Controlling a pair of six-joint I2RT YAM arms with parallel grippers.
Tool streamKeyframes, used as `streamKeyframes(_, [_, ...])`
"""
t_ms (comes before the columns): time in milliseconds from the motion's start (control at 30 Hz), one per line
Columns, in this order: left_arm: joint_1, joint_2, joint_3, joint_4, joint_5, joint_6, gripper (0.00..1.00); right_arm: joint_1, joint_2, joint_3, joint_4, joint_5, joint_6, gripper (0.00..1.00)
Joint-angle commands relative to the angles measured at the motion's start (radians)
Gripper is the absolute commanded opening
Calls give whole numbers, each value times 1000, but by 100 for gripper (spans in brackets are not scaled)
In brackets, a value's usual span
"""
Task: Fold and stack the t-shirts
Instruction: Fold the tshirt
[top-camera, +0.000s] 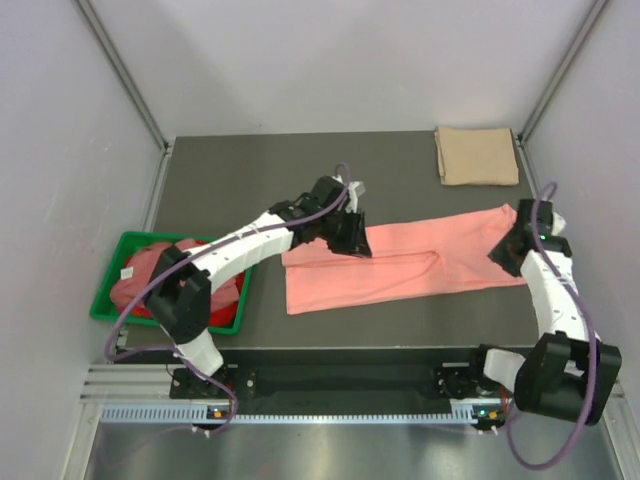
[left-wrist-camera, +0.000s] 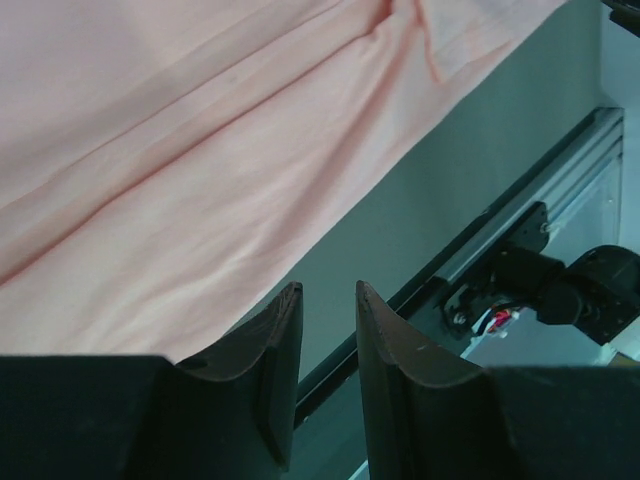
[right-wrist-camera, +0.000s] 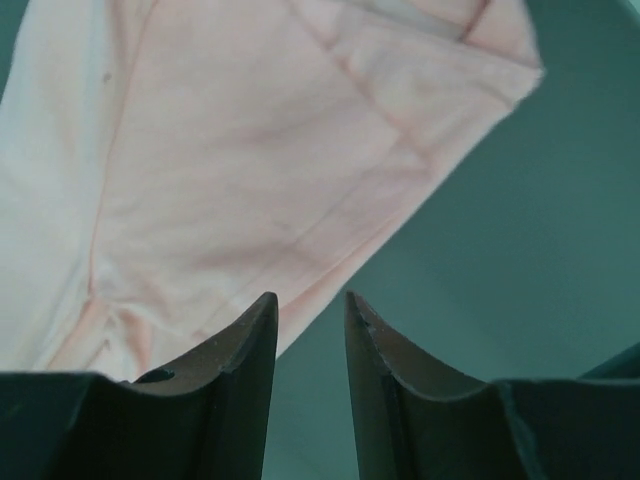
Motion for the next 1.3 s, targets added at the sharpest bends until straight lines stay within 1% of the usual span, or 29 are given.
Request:
streamKeyframes(0, [-75,79,78,216,2,-126,33,-169,10,-10,37,-116,-48,34])
streamKeyframes(100, [-124,220,128,327,1,-192,32,-265,79,-4,64,-193,-57,35])
streamKeyframes(167, [-157,283,193,373,-2,-211,32,-289,119,-1,90,-217,-55,36])
streamKeyframes(200, [-166,347,219,381,-11,-211,32,-309,132,5,96,-225,-58,35])
streamKeyframes(233, [-181,380,275,384,-16,-209,32,-320,142,8,109,-233,-65,36])
streamKeyframes(333, [-190,498,373,398,-1,-231,31,-349,185,19,134,-267,-83,36])
streamKeyframes(400, [-191,558,400,436,12,-248,31,-351,205,11,139,-268,-72,36])
streamKeyframes(467, [-194,584,426,457,10,-264,31,-360,210,-3,159,-277,-65,35])
streamKeyframes(500, [-197,609,431,499,15,-274,31,-365,208,-16,165,-282,-60,35])
streamKeyframes(767, [-214,707,472,563,44,-287,35,-418,182,-52,202,-242,-68,35])
streamKeyframes(1067, [-217,765,523,568,31,-291,36,-426,211,-66,264,-271,-55,33])
streamKeyframes(1267, [-218,801,543,597,61,-317,36,-428,233,-67,275,-271,-23,33])
